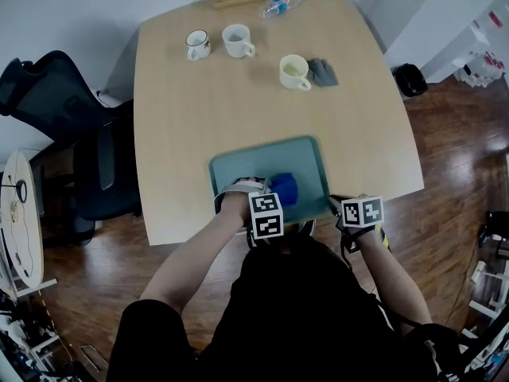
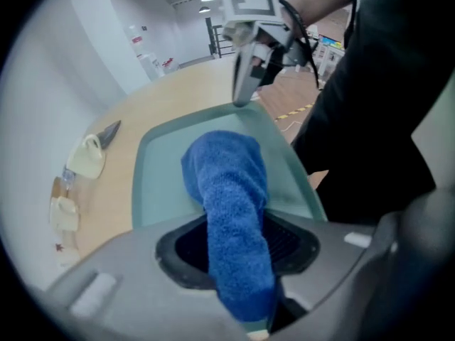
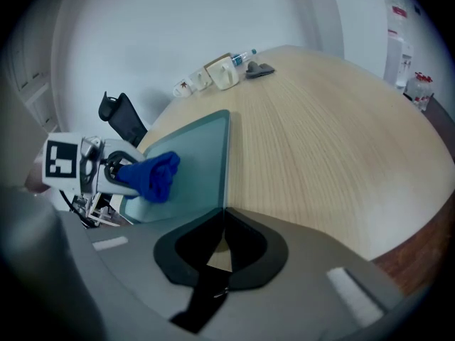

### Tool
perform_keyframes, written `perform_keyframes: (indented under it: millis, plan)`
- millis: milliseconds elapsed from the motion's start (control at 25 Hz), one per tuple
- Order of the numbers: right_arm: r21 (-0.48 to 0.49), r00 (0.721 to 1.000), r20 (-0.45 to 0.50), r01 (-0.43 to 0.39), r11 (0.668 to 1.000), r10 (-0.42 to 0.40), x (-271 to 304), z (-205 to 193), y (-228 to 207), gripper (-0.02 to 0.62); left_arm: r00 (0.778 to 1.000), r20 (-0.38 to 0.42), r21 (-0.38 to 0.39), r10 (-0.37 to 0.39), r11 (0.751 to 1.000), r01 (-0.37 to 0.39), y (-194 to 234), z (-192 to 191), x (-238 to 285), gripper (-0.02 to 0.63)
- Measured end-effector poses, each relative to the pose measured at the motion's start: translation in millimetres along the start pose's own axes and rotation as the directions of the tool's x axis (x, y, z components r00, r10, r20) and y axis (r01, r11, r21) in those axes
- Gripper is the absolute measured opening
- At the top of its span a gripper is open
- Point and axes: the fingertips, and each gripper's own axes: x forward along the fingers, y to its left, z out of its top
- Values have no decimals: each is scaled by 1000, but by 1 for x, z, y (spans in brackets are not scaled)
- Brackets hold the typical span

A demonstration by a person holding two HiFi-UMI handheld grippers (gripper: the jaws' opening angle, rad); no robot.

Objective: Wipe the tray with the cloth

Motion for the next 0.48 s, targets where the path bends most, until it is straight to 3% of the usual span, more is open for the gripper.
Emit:
perform_keyframes:
  millis: [120,280,480]
  plan:
    - [-4,1000,0,-1,1000,1,0,0,-1,18,997,-61,-36,51,998,-53,51,-21,2,170]
    - [-1,1000,7,-6,1000,6,0,1,-3,18,975,-160,-23,156,987,-161,114,-44,1,170]
    - [4,1000,17,-8,1000,8,0,0,-2,18,964,-176,-4,200,979,-204,108,-44,0,166]
